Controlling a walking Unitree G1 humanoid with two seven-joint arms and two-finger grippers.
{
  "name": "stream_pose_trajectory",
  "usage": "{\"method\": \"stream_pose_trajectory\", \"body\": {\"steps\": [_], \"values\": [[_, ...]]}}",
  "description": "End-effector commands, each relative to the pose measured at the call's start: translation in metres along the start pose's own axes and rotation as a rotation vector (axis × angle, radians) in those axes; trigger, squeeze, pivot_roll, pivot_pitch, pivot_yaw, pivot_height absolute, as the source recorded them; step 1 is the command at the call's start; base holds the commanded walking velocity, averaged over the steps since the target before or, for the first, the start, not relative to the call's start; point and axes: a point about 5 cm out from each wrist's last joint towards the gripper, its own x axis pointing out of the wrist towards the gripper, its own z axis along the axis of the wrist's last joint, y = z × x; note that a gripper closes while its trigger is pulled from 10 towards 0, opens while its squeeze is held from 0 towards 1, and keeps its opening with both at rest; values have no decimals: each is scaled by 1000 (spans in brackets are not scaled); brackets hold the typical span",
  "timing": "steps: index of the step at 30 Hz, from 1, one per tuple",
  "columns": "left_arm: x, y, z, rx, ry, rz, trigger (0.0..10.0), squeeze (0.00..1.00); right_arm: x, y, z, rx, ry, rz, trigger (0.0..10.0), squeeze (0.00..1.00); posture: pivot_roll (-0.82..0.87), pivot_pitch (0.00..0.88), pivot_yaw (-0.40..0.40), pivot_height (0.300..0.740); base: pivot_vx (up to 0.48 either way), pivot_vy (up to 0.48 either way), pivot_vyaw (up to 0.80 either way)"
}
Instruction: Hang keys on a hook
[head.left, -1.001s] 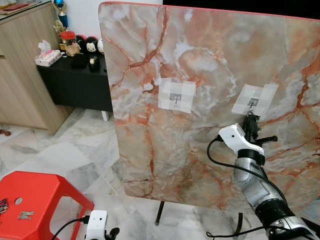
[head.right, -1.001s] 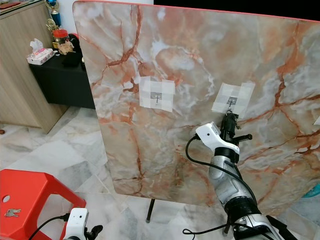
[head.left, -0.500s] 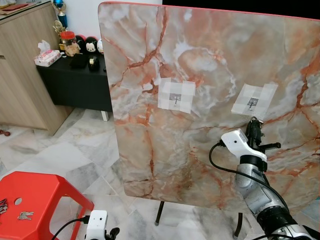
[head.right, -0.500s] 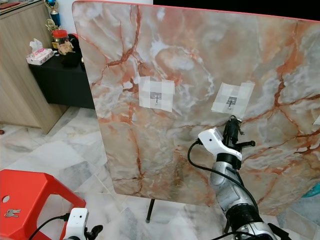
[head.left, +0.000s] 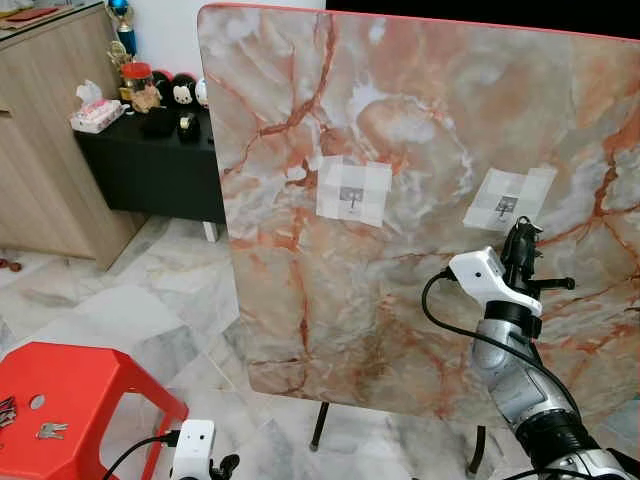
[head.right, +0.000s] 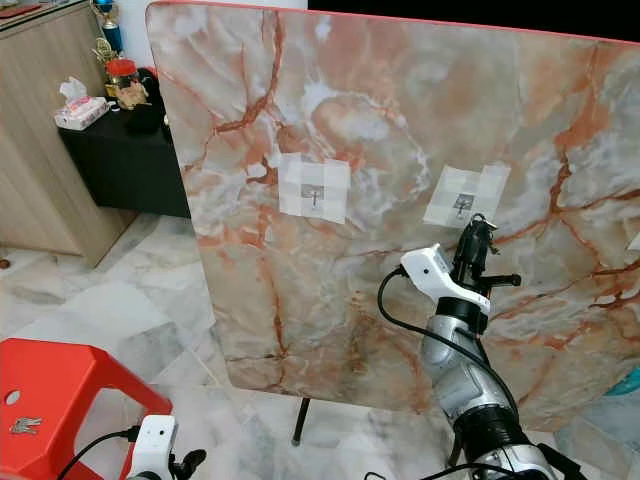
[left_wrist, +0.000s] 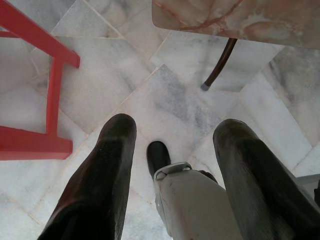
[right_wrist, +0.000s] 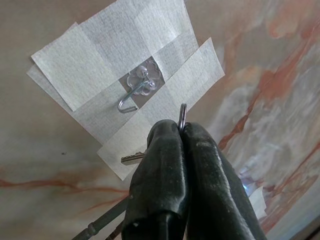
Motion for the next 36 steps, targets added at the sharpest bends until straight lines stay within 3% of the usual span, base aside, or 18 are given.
{"method": "stream_pose_trajectory", "body": {"steps": [1,10,36], "values": [[0,0,0,6,4,-2,10000,0,3,-5,-2,1,8,-21,10000,0,101,0,-70,740,0,0,0],[0,0,0,7,3,-2,10000,0,3,5,-4,-15,38,69,10000,0,98,0,-69,740,0,0,0],[0,0,1,6,2,0,10000,0,9,4,2,-1,12,54,10000,0,98,0,-69,740,0,0,0]]}}
